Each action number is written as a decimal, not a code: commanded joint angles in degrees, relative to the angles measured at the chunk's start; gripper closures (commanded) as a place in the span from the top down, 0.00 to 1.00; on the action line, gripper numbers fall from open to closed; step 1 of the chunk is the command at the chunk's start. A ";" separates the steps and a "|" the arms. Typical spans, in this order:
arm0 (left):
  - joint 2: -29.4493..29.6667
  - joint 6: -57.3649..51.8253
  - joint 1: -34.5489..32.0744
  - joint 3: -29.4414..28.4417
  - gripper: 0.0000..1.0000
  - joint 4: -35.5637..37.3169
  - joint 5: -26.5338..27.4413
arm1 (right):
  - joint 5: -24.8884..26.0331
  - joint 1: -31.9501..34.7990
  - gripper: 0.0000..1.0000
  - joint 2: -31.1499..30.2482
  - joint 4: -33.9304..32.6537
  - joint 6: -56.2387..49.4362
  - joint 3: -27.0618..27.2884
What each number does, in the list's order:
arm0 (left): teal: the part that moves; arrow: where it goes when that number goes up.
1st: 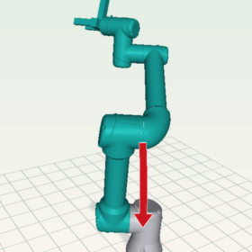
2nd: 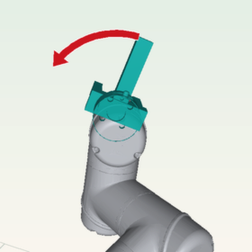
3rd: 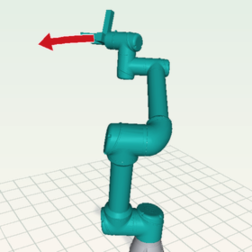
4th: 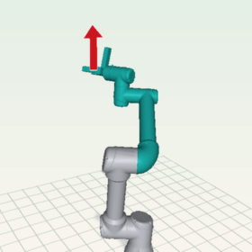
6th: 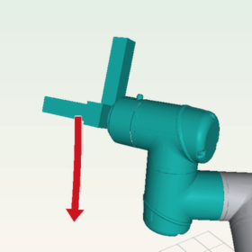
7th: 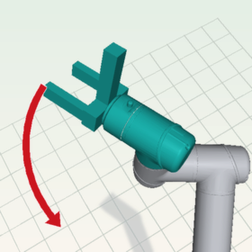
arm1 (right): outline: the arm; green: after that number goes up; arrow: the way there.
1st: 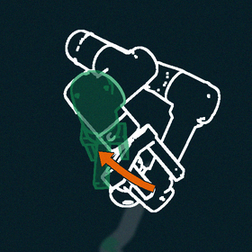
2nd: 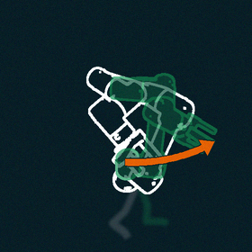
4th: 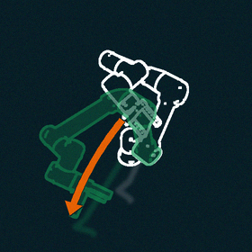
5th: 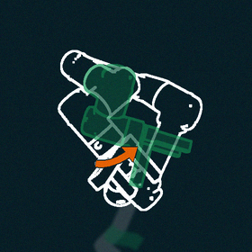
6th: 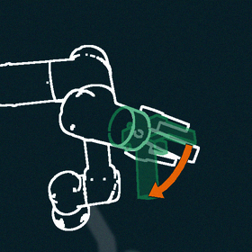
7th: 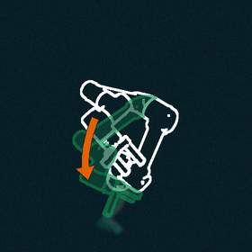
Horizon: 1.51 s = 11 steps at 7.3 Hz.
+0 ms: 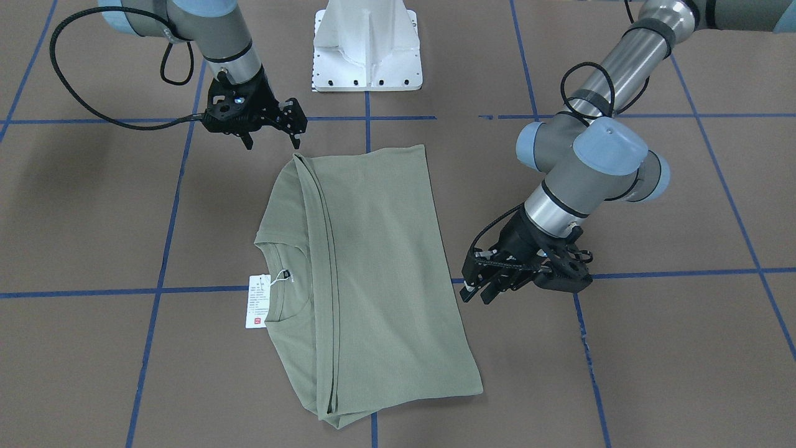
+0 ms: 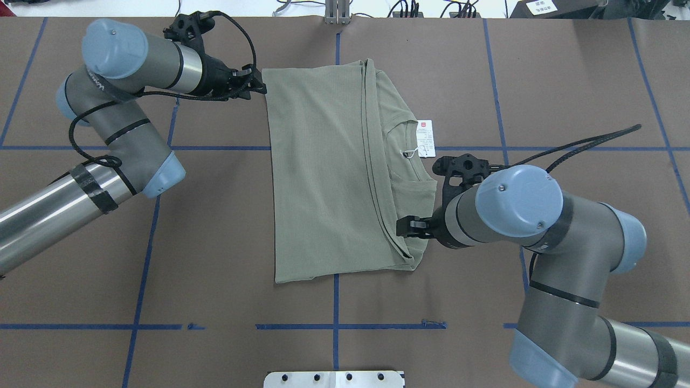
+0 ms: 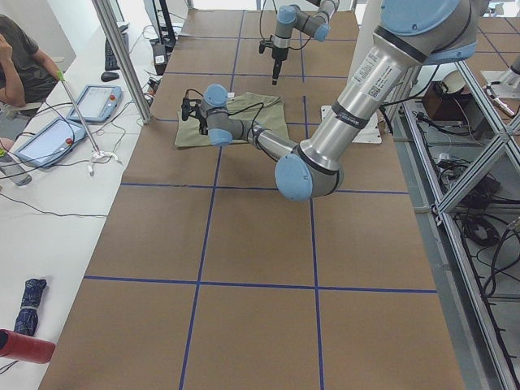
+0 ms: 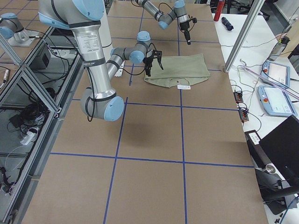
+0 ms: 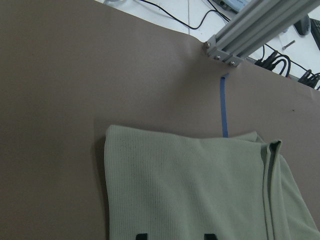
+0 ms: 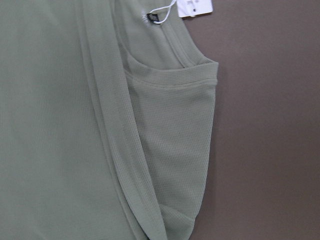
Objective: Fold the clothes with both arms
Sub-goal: 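Release the shirt and move the right gripper to the near corner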
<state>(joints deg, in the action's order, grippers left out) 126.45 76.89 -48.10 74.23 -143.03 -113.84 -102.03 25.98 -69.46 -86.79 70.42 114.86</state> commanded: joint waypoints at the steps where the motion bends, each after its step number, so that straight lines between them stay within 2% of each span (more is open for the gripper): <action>1: -1.29 0.01 0.28 1.53 0.50 0.21 -0.24 | 2.44 -1.97 1.00 4.75 -2.23 -16.70 -4.81; 2: -2.16 0.01 0.28 1.53 0.50 0.12 -0.33 | 5.06 -3.73 0.91 4.77 -2.41 -17.59 -5.34; 3: -2.61 0.10 0.28 1.53 0.50 0.12 -0.33 | 7.52 -4.70 0.66 4.68 -2.33 -18.03 -5.78; 4: -2.87 0.19 0.28 1.62 0.51 0.12 -0.33 | 8.42 -5.67 0.55 4.77 -2.33 -19.26 -6.22; 5: -2.88 1.32 0.28 1.62 0.51 0.03 -0.33 | 10.78 -7.24 0.55 4.94 -2.07 -19.44 -7.10; 6: -2.88 1.85 0.37 1.62 0.51 0.03 -0.33 | 10.97 -7.61 0.51 4.94 -2.07 -19.62 -7.45; 7: -2.88 1.95 0.37 1.71 0.51 0.03 -0.33 | 10.98 -7.79 0.30 4.94 -1.98 -19.71 -7.46; 8: -2.88 1.95 0.37 1.71 0.51 0.03 -0.33 | 10.98 -7.87 0.02 4.86 -1.98 -19.71 -7.46; 10: -2.88 2.03 0.37 1.79 0.51 0.12 -0.33 | 10.98 -7.44 0.00 4.86 -1.80 -19.88 -7.37; 11: -2.88 3.08 0.37 1.97 0.51 0.12 -0.33 | 9.24 -4.91 0.00 4.86 -1.80 -22.32 -6.41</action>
<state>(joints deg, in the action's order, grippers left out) 123.58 79.13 -47.73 76.04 -142.92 -114.17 -91.45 18.98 -64.59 -88.64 50.05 107.73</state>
